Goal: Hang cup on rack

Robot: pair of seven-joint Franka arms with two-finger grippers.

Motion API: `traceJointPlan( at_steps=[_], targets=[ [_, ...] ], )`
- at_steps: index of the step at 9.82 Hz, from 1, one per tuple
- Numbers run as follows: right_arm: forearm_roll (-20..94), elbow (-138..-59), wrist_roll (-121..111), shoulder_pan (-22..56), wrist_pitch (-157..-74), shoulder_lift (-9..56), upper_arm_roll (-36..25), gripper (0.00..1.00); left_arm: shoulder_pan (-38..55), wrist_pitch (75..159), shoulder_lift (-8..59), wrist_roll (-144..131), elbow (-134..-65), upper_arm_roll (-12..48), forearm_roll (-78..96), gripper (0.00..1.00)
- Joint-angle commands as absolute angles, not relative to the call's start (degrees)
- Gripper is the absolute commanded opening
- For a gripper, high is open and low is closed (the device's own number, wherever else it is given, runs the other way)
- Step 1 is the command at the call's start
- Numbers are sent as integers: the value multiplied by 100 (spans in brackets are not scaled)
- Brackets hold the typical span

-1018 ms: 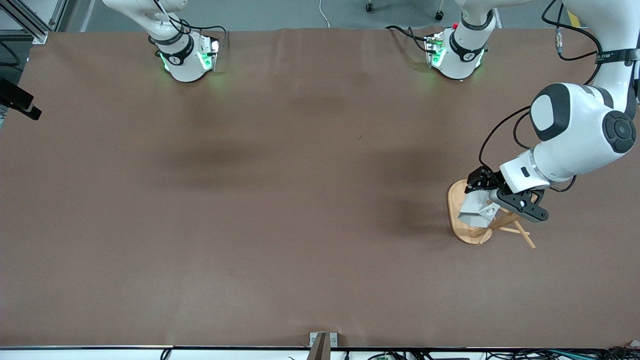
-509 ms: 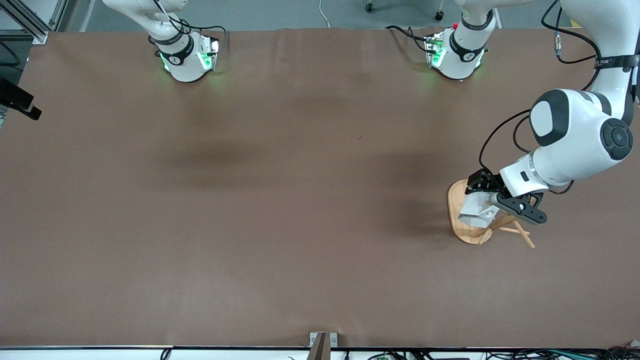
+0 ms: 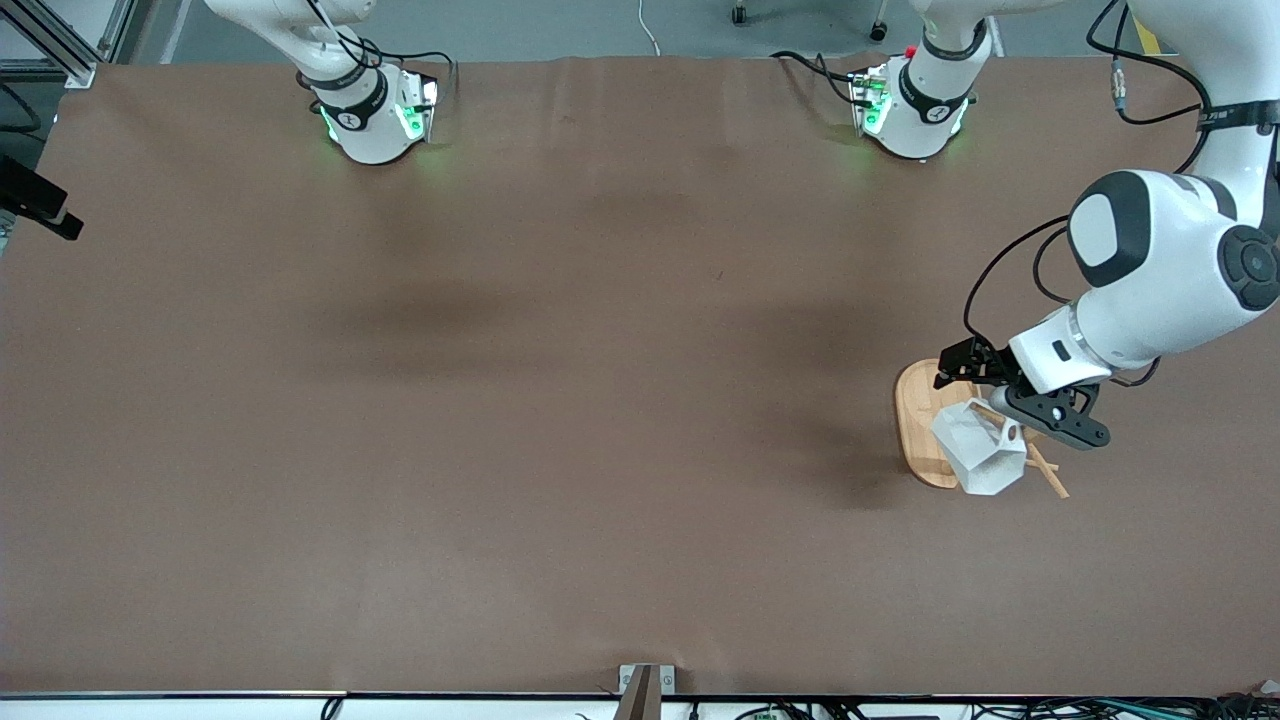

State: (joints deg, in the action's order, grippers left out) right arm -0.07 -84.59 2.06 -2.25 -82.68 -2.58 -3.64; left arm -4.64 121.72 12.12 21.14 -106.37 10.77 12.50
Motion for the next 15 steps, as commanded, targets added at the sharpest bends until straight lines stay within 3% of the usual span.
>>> traceJointPlan(
  at_steps=[1,5,8,10,15],
  targets=[
    [-114,-8481,167,-229,-8253,-316,-334,100,-422,11561,767,1506,-10592,1020,1151,100],
    [-114,-8481,150,-229,-8244,-316,-334,100,-352,10496,-61,1345,-10338,696,653,100],
    [-114,-8490,149,-237,-8244,-316,-334,100,253,9662,-236,1345,-9503,-129,536,100],
    [-114,-8490,149,-237,-8244,-316,-334,100,640,9091,-500,1031,-9483,-491,406,100],
    [-114,-8490,149,-246,-8244,-316,-343,100,598,8737,-747,800,-9501,-53,-44,100]
  ],
)
